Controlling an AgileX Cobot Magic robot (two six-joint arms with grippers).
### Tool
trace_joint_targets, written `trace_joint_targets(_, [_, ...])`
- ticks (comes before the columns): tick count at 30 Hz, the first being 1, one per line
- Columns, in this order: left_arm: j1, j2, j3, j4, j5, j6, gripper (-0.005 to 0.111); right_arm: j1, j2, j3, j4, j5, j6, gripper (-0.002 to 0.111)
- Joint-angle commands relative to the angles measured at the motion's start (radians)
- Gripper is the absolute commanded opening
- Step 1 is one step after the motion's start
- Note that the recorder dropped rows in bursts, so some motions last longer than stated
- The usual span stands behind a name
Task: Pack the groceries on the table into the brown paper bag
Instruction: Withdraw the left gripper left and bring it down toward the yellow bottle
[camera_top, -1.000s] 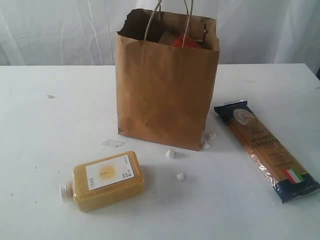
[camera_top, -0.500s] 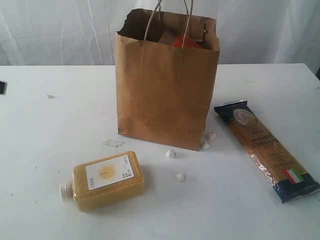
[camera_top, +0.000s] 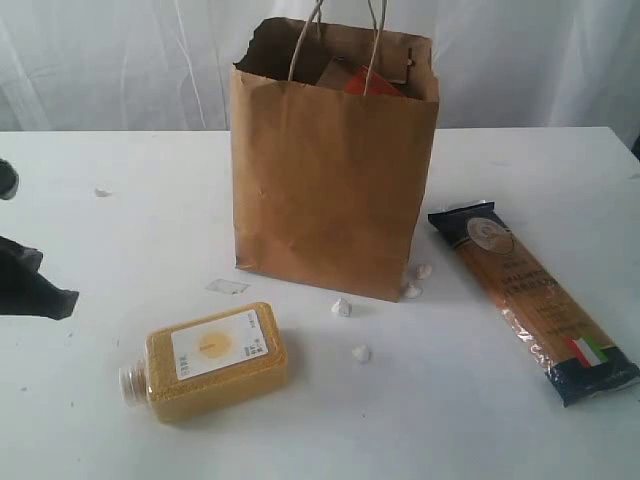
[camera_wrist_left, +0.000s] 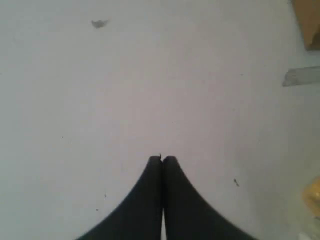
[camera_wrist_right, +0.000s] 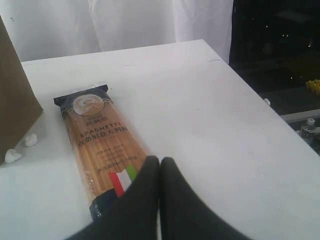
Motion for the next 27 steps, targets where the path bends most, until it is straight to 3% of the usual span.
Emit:
trace_joint_targets(1, [-0.002,-0.149,0.030,0.011,-0.029,0.007,0.000,-0.002,-0.003,0.000,-0.001,-0.007,-0.004,0.000])
trace_joint_targets(6, [-0.002,-0.360,0.064,0.031,-0.009,0.109,0.000,-0.002,-0.003,0.000,-0.001,-0.007,-0.004,0.000])
trace_joint_targets(12, [-0.007,-0.450,0.097,-0.014,0.198,0.202,0.000,-0.002,-0.003,0.000,-0.001,-0.007,-0.004,0.000])
trace_joint_targets(17, [-0.100,-0.392,0.045,-0.332,0.439,0.522,0.000,-0.002,-0.003,0.000,-0.001,-0.007,-0.004,0.000])
trace_joint_targets(21, [-0.143,-0.257,-0.090,-0.554,0.688,0.797,0.000,-0.002,-0.003,0.000,-0.001,-0.007,-0.004,0.000])
trace_joint_targets(23, [-0.143,-0.204,-0.141,-0.671,0.711,0.910,0.000,-0.002,-0.003,0.000,-0.001,-0.008,-0.004,0.000])
trace_joint_targets(27, [-0.143,-0.138,-0.214,-0.984,0.709,1.305,0.000,-0.002,-0.003,0.000,-0.001,-0.009,-0.004,0.000])
